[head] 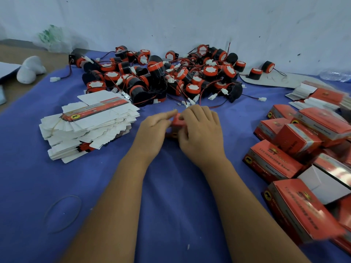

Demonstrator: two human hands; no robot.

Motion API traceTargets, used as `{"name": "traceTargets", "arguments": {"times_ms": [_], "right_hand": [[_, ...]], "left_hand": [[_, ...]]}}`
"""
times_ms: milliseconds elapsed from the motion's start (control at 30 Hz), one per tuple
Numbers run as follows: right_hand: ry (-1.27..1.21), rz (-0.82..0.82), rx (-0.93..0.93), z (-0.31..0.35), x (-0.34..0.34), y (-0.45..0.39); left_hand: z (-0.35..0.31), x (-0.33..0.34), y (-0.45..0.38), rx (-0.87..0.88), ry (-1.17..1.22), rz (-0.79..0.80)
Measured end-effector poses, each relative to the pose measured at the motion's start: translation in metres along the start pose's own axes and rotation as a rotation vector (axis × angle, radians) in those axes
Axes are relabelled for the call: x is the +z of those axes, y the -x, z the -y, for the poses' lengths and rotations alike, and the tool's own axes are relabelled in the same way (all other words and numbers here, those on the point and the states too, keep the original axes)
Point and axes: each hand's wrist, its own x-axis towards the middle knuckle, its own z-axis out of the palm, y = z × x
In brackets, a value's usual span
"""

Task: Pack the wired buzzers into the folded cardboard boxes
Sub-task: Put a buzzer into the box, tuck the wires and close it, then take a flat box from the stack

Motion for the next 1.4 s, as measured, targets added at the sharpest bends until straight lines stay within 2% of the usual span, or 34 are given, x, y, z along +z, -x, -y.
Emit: {"name": "traceTargets", "arguments": {"times_ms": [100,167,200,300,400,433,467,567,600,667,733,833,933,1067,1133,1267,1400], "right_hand": [[0.16,-0.024,-0.016,0.005,0.001,-0.003],[0.073,-0.019,-0.027,0.012,0.001,-0.004],[-0.051,0.008,-0.03,0.017,0.001,-0.005],[-0.519,0.195,0.158,0.035,0.006,-0.005],[-0.736,0.369,0.473,0.043,0.016,-0.002],[-0.753,0.375,0.556,0.041,0.018,-0.003],[-0.761,0.343,0.634,0.036,0.019,-0.004],[-0.621,0.168,0.857,0.011,0.015,-0.008],[-0.534,0.128,0.944,0.0,0.013,-0.009],[-0.398,0.074,1.08,-0.019,0.007,-0.007],[-0.354,0.03,1.125,-0.028,0.004,-0.005],[-0.288,-0.028,1.048,-0.024,0.003,-0.006],[-0.301,-0.041,0.799,-0.007,0.005,-0.005],[-0.471,0.062,0.41,0.016,0.008,-0.003],[-0.527,0.13,0.291,0.022,0.011,-0.003],[-0.578,0.235,0.247,0.026,0.018,-0.001],[-0.807,0.336,0.308,0.03,0.019,-0.002]], "left_hand": [[-0.002,0.004,-0.002,-0.087,0.259,0.019],[-0.004,0.005,0.0,-0.068,0.283,-0.019],[-0.006,0.006,0.001,-0.007,0.244,-0.095],[-0.011,0.004,0.004,0.345,-0.155,-0.46],[-0.015,-0.014,0.003,0.549,-0.554,-0.704],[-0.015,-0.022,0.002,0.538,-0.685,-0.722],[-0.015,-0.03,0.0,0.455,-0.815,-0.702],[-0.014,-0.044,-0.002,-0.025,-1.131,-0.552],[-0.013,-0.045,-0.002,-0.125,-1.177,-0.501],[-0.011,-0.044,-0.002,-0.173,-1.219,-0.472],[-0.012,-0.041,-0.002,-0.141,-1.238,-0.526],[-0.014,-0.04,-0.002,-0.113,-1.224,-0.579],[-0.015,-0.043,-0.002,-0.057,-1.197,-0.597],[-0.02,-0.037,0.002,0.113,-1.186,-0.701],[-0.02,-0.03,0.004,0.198,-1.213,-0.711],[-0.018,-0.023,0.004,0.165,-1.274,-0.689],[-0.025,-0.007,0.005,0.138,-1.263,-0.659]]}}
